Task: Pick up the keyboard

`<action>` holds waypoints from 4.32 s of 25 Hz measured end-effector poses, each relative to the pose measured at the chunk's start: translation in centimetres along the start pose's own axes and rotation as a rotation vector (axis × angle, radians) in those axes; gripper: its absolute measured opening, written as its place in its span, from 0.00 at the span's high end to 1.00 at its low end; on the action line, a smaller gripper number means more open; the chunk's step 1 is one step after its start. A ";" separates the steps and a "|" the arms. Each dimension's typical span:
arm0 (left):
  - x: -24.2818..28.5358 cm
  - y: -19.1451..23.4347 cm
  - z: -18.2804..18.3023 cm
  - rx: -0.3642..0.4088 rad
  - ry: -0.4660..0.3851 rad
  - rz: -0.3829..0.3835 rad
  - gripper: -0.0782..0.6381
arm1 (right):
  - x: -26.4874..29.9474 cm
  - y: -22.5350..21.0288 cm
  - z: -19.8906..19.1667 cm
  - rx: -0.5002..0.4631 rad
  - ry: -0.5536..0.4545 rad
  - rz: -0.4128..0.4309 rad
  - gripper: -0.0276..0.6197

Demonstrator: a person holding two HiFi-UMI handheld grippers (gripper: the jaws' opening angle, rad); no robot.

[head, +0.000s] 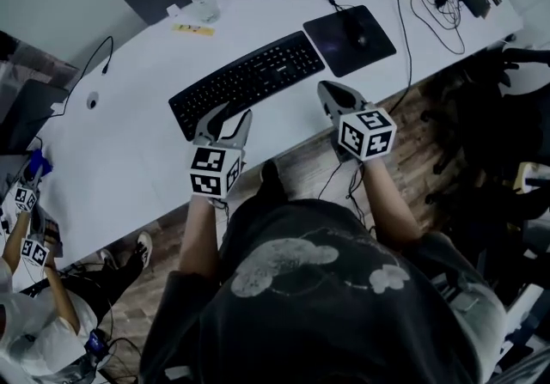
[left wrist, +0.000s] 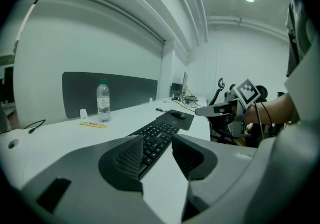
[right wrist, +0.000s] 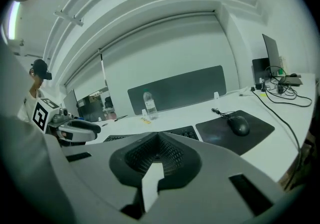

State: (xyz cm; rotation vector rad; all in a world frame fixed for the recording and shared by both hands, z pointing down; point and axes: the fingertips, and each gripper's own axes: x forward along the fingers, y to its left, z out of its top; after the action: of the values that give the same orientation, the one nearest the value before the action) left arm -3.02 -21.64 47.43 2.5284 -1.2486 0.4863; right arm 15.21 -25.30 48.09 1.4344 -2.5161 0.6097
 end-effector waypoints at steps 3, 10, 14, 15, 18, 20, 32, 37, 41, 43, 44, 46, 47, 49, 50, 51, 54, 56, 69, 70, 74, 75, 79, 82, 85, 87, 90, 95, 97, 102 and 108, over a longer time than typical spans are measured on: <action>1.3 2.0 -1.1 0.053 0.079 -0.021 0.54 | 2.5 -0.4 0.7 -0.003 0.012 0.005 0.97; 3.2 7.7 -4.2 0.333 0.314 -0.035 0.32 | 8.1 -0.4 2.7 -0.032 0.044 0.023 0.97; 3.9 9.7 -6.7 0.509 0.477 -0.111 0.25 | 10.4 -0.3 3.1 -0.040 0.065 0.027 0.97; 4.1 9.9 -7.3 0.516 0.510 -0.143 0.23 | 10.8 -0.4 3.2 -0.041 0.069 0.026 0.97; 4.5 10.8 -8.8 0.502 0.598 -0.213 0.18 | 12.0 -0.6 3.3 -0.039 0.082 0.024 0.97; 4.8 11.4 -9.6 0.483 0.647 -0.241 0.16 | 12.7 -0.8 3.3 -0.037 0.089 0.021 0.97; 6.7 12.3 -12.0 0.414 0.837 -0.351 0.07 | 15.7 -0.8 3.1 -0.058 0.133 0.027 0.97; 7.9 12.2 -10.8 0.454 0.800 -0.370 0.07 | 16.2 -0.2 2.6 -0.066 0.157 0.048 0.97; 8.5 12.5 -11.1 0.469 0.806 -0.408 0.07 | 16.4 0.3 2.4 -0.071 0.164 0.057 0.97; 8.6 12.6 -11.2 0.467 0.806 -0.424 0.07 | 16.6 0.5 2.3 -0.075 0.166 0.061 0.97; 8.8 12.4 -11.2 0.467 0.802 -0.427 0.07 | 16.7 0.7 2.4 -0.078 0.166 0.064 0.97; 9.1 12.0 -11.1 0.466 0.802 -0.429 0.07 | 16.8 0.8 2.5 -0.082 0.164 0.067 0.97; 9.2 11.8 -11.2 0.463 0.811 -0.430 0.07 | 16.8 0.8 2.6 -0.085 0.163 0.067 0.97; 8.9 11.6 -11.6 0.451 0.845 -0.436 0.07 | 16.9 0.9 2.7 -0.089 0.161 0.066 0.97; 8.7 11.5 -11.9 0.444 0.864 -0.438 0.07 | 16.9 0.9 2.7 -0.091 0.159 0.066 0.97; 8.5 11.5 -12.2 0.441 0.878 -0.438 0.07 | 16.9 0.8 2.7 -0.093 0.158 0.065 0.97; 7.9 11.7 -12.3 0.448 0.905 -0.417 0.07 | 16.7 0.5 2.7 -0.096 0.157 0.058 0.97; 6.8 12.1 -12.3 0.459 0.953 -0.388 0.07 | 16.6 0.2 2.8 -0.100 0.157 0.054 0.97; 6.0 11.9 -10.9 0.594 0.921 -0.202 0.08 | 19.5 3.6 -0.4 -0.594 0.747 0.657 0.63; 6.0 11.9 -10.8 0.598 0.918 -0.196 0.08 | 19.7 3.8 -0.9 -0.640 0.818 0.710 0.60; 5.8 11.8 -10.5 0.612 0.911 -0.179 0.08 | 20.8 4.4 -2.1 -0.738 1.047 0.848 0.52; 5.8 11.7 -10.5 0.614 0.909 -0.177 0.08 | 20.8 4.7 -2.4 -0.729 1.101 0.881 0.51; 5.8 11.5 -10.4 0.618 0.899 -0.178 0.08 | 19.7 5.5 -4.6 -0.648 1.360 1.013 0.51; 5.7 11.5 -10.4 0.613 0.894 -0.188 0.08 | 19.2 4.5 -6.3 -0.663 1.529 1.059 0.56; 5.7 11.5 -10.2 0.651 0.884 -0.193 0.08 | 19.0 3.7 -7.6 -0.681 1.620 1.097 0.64; 5.6 11.5 -9.7 0.761 0.885 -0.172 0.14 | 19.2 3.3 -8.4 -0.692 1.644 1.117 0.66; 5.8 12.4 -9.2 0.859 0.890 -0.127 0.19 | 19.6 3.2 -8.3 -0.628 1.671 1.132 0.68; 5.3 12.8 -9.6 0.797 0.902 -0.143 0.19 | 17.5 3.4 -8.4 -0.476 1.789 1.182 0.75; 5.0 12.9 -9.9 0.808 0.917 -0.142 0.19 | 16.5 3.8 -8.6 -0.422 1.812 1.206 0.80; 4.5 13.8 -9.9 0.797 0.894 -0.117 0.19 | 15.8 4.8 -8.0 -0.322 1.691 1.231 0.83; 3.6 14.9 -8.1 0.862 0.815 -0.002 0.19 | 15.2 6.9 -5.1 -0.026 1.390 1.214 0.86</action>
State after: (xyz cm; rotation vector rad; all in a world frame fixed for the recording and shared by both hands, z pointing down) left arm -14.35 -29.80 57.72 2.3681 -0.7765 2.1462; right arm 1.21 -31.86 56.27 -0.6812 -1.7517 1.1111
